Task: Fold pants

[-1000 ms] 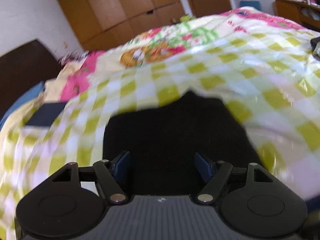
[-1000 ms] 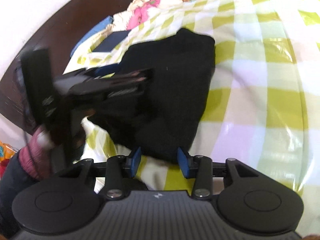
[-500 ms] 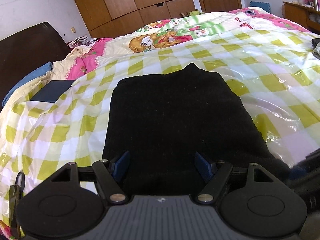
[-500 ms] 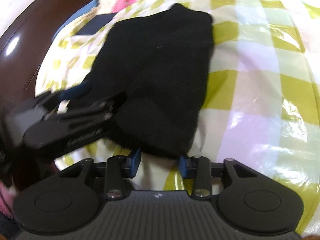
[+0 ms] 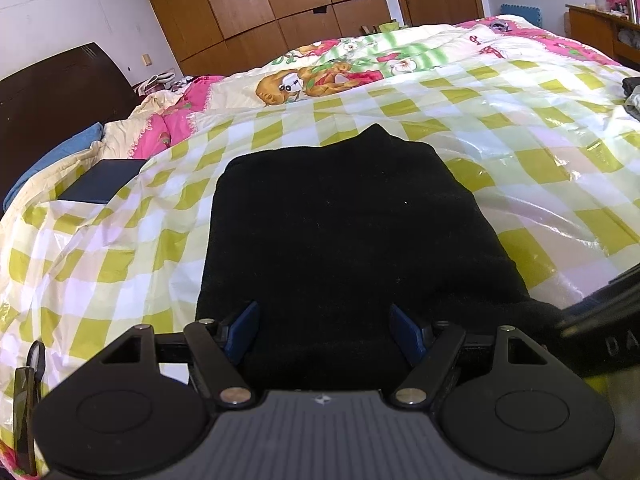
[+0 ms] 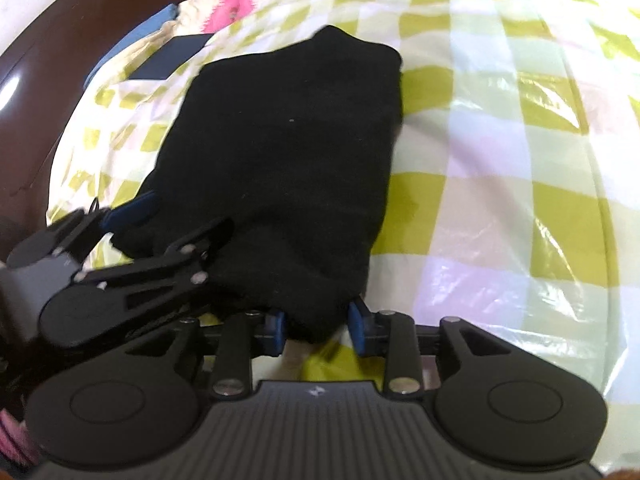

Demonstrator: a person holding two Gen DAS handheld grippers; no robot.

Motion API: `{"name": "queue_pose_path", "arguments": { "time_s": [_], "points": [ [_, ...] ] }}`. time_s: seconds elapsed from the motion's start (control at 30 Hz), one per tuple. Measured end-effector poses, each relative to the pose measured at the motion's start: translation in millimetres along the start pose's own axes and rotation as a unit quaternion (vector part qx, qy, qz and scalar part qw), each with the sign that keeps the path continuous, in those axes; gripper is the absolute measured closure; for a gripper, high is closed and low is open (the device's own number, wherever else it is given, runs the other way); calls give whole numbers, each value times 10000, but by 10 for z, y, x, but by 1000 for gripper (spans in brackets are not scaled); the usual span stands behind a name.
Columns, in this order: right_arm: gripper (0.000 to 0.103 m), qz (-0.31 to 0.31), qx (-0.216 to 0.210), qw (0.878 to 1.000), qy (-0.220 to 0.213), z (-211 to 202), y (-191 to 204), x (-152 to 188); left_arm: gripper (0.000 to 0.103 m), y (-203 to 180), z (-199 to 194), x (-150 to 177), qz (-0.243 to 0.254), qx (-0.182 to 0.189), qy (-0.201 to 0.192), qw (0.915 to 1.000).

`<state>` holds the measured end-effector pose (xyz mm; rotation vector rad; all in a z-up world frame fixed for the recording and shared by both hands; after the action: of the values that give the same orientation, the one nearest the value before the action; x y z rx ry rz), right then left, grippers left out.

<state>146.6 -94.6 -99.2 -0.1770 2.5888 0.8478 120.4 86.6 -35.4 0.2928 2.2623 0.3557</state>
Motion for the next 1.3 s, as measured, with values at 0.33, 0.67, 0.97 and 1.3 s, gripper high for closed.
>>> {"name": "queue_pose_path", "arguments": {
  "time_s": [0.33,0.67,0.97,1.3],
  "points": [
    [68,-99,86,9997,-206,-105,-52,-9,18,-41,-120,15,-129,-32,80,9999],
    [65,-4,-107,9997,-229,-148,-55,-13,18,-23,-119,54,34,-123,177,9998],
    [59,-337,-134,9974,-618,-370,64,25,18,-12,-226,114,41,-174,169,9997],
    [54,-269,-52,9988,-417,-208,-26,145,18,-1,-285,190,14,-245,225,9994]
  ]
}}
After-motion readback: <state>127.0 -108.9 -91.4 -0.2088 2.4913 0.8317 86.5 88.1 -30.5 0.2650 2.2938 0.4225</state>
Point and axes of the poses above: each gripper's, at about its wrist camera, not at the fingertips, and z roughly the way its jaws point, y to its left, x to its underside, the point moved 6 cm from there along z, roughly the way its jaws point, and after that the axes turned 6 degrees about -x, right-handed, at the moved point
